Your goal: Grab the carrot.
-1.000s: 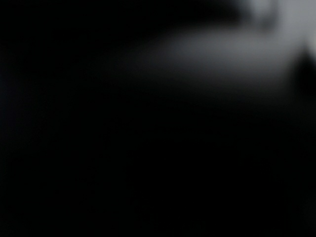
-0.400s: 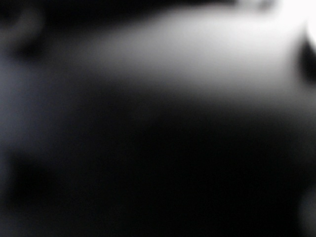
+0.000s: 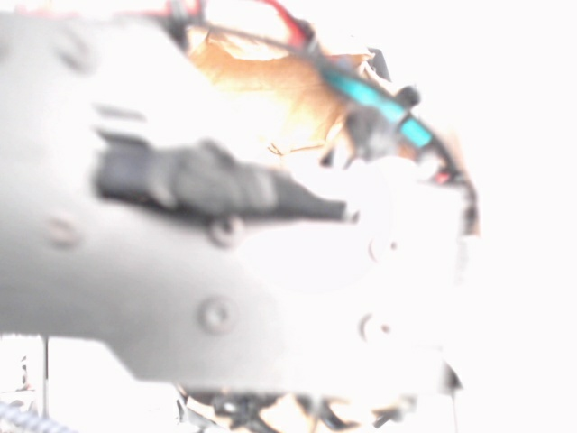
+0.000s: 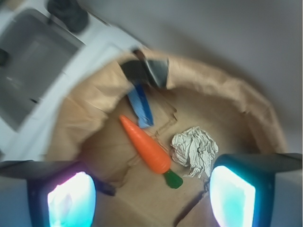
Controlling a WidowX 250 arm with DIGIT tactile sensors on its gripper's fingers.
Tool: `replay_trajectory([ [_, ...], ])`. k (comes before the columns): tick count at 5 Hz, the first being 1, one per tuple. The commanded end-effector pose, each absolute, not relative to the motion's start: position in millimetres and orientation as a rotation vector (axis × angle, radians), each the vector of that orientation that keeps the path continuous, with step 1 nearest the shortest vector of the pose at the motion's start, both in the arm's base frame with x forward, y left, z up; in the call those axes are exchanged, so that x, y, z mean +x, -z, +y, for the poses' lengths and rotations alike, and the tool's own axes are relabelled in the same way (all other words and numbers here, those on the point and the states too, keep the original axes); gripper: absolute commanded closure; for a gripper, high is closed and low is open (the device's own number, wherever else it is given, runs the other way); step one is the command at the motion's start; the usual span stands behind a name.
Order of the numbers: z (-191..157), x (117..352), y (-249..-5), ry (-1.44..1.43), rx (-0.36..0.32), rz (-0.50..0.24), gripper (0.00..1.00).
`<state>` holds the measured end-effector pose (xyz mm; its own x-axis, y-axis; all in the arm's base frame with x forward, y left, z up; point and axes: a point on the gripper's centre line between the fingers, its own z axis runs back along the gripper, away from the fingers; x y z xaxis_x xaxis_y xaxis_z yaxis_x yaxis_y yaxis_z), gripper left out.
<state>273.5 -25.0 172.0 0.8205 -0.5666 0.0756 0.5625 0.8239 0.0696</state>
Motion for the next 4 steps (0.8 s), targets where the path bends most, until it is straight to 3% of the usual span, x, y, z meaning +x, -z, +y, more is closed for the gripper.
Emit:
replay_trajectory([
  [1, -27.3, 282.9, -133.4, 0.701, 0.101, -0.149, 0.00],
  [2, -19.0, 282.6, -112.4, 0.795, 0.076, -0.130, 0.00],
  [4, -6.2, 271.2, -79.5, 0.919, 0.034, 0.004, 0.00],
])
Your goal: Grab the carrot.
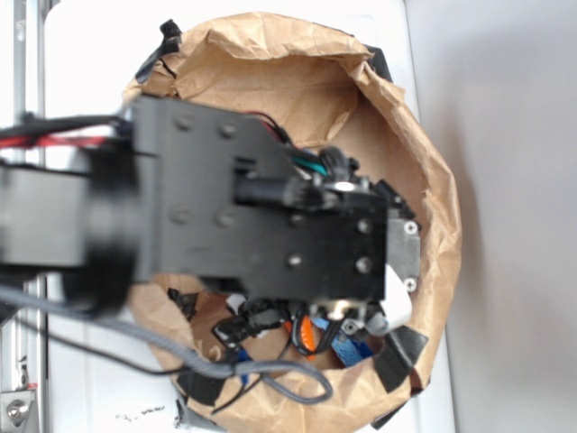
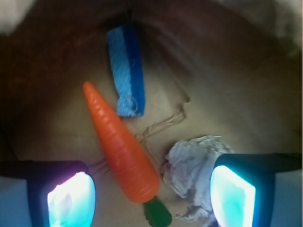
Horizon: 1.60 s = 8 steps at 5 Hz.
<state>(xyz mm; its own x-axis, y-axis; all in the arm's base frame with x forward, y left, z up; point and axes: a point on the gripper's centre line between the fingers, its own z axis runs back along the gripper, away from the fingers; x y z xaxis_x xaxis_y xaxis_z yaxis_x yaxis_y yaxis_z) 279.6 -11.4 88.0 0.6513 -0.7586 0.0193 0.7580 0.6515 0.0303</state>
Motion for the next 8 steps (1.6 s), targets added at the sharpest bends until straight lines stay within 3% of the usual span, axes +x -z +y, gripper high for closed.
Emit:
replay_trajectory([
  [1, -6.2, 264.7, -56.3, 0.927, 0.049, 0.068, 0.00],
  [2, -9.3, 257.4, -30.1, 0.881, 0.070, 0.058, 0.00],
  [3, -8.6, 257.4, -20.2, 0.831, 0.088, 0.024, 1.00],
  [5, -9.8, 247.8, -50.7, 0.800, 0.058, 0.024, 1.00],
  [7, -14.9, 249.8, -115.6, 0.740, -0.041, 0.007, 1.00],
  [8, -9.4, 257.5, -151.7, 0.544, -0.035, -0.067, 1.00],
])
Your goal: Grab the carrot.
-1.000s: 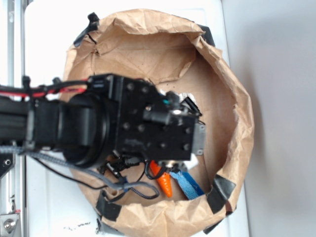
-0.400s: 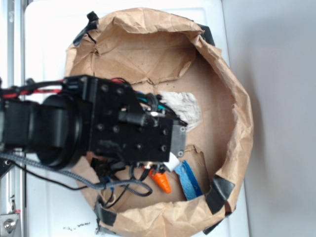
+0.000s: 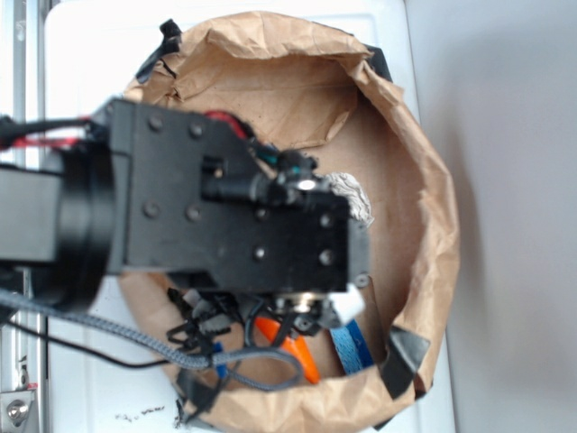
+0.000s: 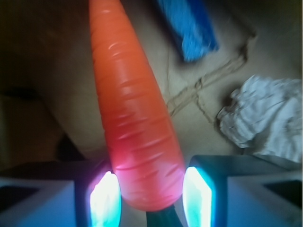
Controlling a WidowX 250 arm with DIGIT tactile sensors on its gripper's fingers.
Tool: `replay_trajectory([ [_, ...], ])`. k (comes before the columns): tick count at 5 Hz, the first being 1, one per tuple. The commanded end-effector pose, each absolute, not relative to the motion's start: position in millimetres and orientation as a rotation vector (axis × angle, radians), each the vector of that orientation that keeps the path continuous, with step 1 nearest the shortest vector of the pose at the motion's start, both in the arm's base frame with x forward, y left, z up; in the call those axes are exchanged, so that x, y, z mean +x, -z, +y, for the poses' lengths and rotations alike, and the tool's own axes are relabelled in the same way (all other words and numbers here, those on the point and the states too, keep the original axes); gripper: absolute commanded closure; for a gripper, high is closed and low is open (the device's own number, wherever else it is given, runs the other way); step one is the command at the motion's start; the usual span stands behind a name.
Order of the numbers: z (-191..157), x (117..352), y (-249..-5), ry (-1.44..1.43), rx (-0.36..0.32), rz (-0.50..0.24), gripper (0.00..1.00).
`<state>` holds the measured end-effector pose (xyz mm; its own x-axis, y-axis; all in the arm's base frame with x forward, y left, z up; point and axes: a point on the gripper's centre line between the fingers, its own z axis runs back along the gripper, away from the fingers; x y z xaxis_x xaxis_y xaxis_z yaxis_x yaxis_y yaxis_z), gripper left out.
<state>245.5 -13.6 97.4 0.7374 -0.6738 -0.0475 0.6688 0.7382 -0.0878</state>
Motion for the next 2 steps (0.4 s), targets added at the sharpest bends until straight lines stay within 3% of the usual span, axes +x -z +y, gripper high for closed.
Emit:
replay_trajectory([
  [1, 0.1, 256.6, -175.4, 0.334, -0.050, -0.143, 1.00],
  [2, 1.9, 253.9, -181.0, 0.203, -0.014, -0.149, 1.00],
])
